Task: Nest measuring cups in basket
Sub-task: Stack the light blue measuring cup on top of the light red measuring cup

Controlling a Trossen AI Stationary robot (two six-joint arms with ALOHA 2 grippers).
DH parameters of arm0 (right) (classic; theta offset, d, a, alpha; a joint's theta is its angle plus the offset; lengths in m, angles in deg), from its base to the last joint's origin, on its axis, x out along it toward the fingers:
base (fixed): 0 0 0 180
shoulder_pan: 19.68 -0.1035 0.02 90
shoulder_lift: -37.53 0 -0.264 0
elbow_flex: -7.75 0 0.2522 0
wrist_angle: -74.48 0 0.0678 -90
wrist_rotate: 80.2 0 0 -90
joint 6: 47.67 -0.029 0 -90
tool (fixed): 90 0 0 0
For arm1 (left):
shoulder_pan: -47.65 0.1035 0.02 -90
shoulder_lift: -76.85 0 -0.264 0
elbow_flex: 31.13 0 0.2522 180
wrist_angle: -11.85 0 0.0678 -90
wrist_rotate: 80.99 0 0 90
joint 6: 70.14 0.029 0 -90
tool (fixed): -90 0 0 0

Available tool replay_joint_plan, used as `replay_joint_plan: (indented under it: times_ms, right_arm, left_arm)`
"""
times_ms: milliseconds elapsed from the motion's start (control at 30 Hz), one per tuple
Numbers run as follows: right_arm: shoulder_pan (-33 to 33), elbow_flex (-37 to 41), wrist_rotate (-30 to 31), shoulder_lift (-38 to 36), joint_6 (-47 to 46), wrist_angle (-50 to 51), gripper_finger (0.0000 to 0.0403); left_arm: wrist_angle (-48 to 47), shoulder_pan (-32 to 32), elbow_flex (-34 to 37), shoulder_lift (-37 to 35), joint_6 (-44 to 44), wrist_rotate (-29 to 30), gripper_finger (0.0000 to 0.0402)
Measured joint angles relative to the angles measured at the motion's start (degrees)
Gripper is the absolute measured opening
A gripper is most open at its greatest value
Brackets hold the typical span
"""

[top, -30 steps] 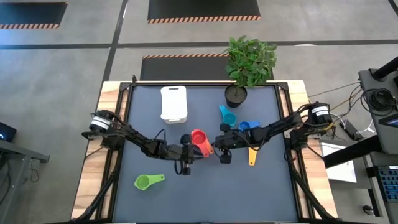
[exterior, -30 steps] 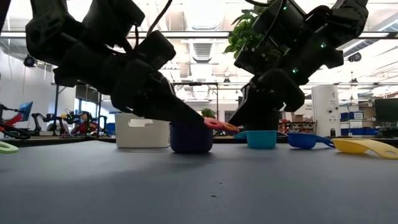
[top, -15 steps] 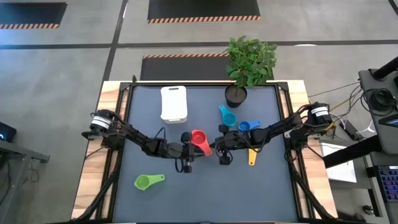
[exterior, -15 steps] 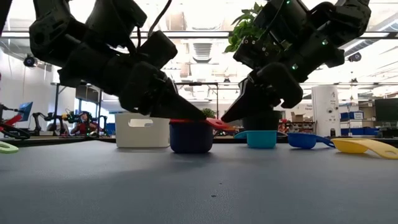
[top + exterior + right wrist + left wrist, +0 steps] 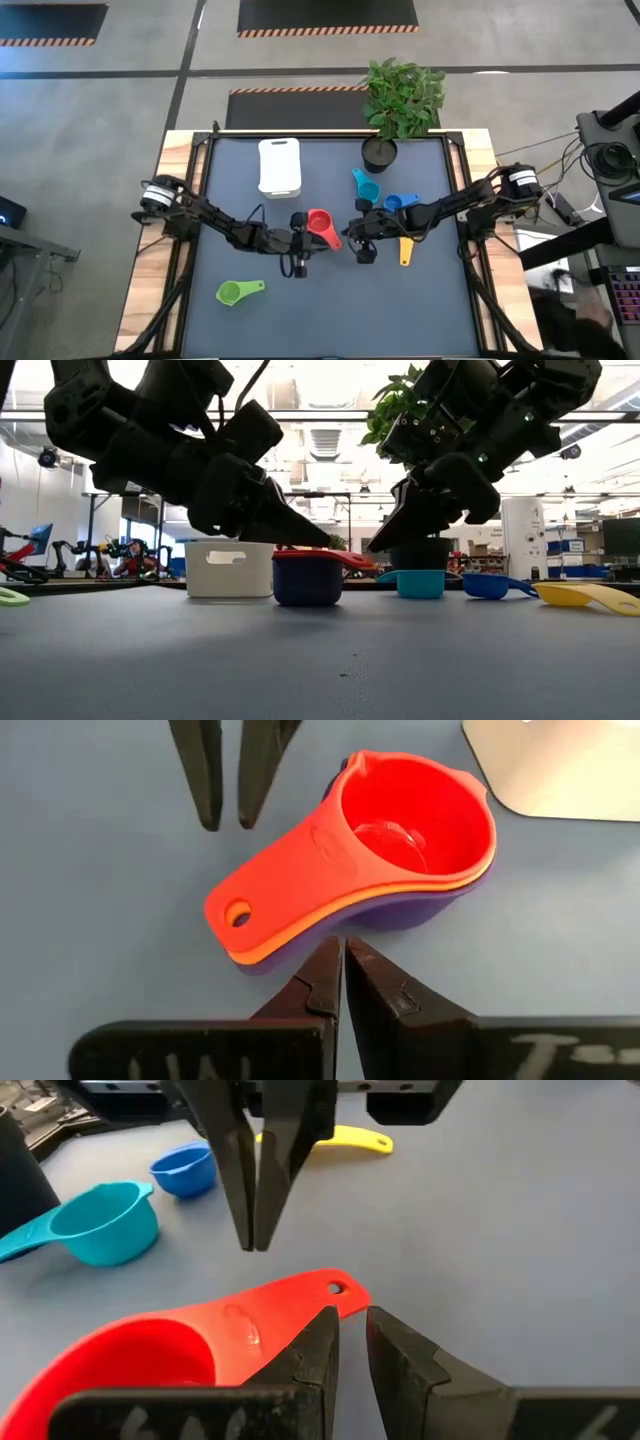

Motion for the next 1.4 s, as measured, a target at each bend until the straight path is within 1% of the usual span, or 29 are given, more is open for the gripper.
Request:
replay_joint_plan:
  times_ms: [200,267,400,500,567,700,833,933,1033,1233,1300,1400]
  right_arm:
    - [0.1,0.0,1.0,0.0,0.0,0.0,0.0009]
    - [0.1,0.0,1.5,-0.3,0.4,0.8,0.0009]
    - [0.1,-0.3,2.9,-4.0,0.1,6.2,0.0009]
    - [0.1,-1.9,4.2,-8.5,-1.5,12.2,0.0009]
    - [0.1,-2.5,4.4,-11.3,-2.7,14.7,0.0009]
    - [0.1,-3.0,4.3,-16.0,-4.5,14.8,0.0009]
    - [0.0,-3.0,4.3,-18.3,-6.8,14.6,0.0009]
    - [0.0,-3.0,4.3,-18.1,-7.7,12.6,0.0009]
    - [0.0,-3.3,3.9,-16.7,-8.3,10.2,0.0009]
    - [-0.2,-9.0,3.8,-11.1,-8.7,11.1,0.0009]
    - [-0.2,-11.5,2.4,-9.2,-9.3,14.0,0.0009]
    - [-0.2,-16.2,2.2,-6.4,-12.3,20.4,0.0009]
  left_arm:
    - [-0.1,0.2,0.0,0.0,0.4,0.1,0.0038]
    - [0.0,0.2,0.0,0.0,0.9,1.0,0.0038]
    - [1.6,-1.3,0.0,-2.9,6.7,4.2,0.0038]
    - [1.8,-2.4,0.8,-7.3,12.2,6.4,0.0038]
    - [1.5,-2.5,2.3,-11.0,14.6,6.8,0.0038]
    - [1.6,-2.4,6.4,-21.2,17.3,7.1,0.0038]
    - [-0.7,-2.4,11.6,-31.6,16.9,7.2,0.0038]
    - [-0.5,-2.4,14.7,-38.6,17.3,7.2,0.0038]
    - [-0.7,-2.4,16.7,-44.1,19.4,7.2,0.0038]
    - [-0.7,-2.3,17.7,-51.7,26.4,7.2,0.0038]
    - [0.1,-2.3,17.7,-53.0,29.0,7.2,0.0038]
    - [0.4,-2.3,17.7,-55.2,32.9,8.2,0.0038]
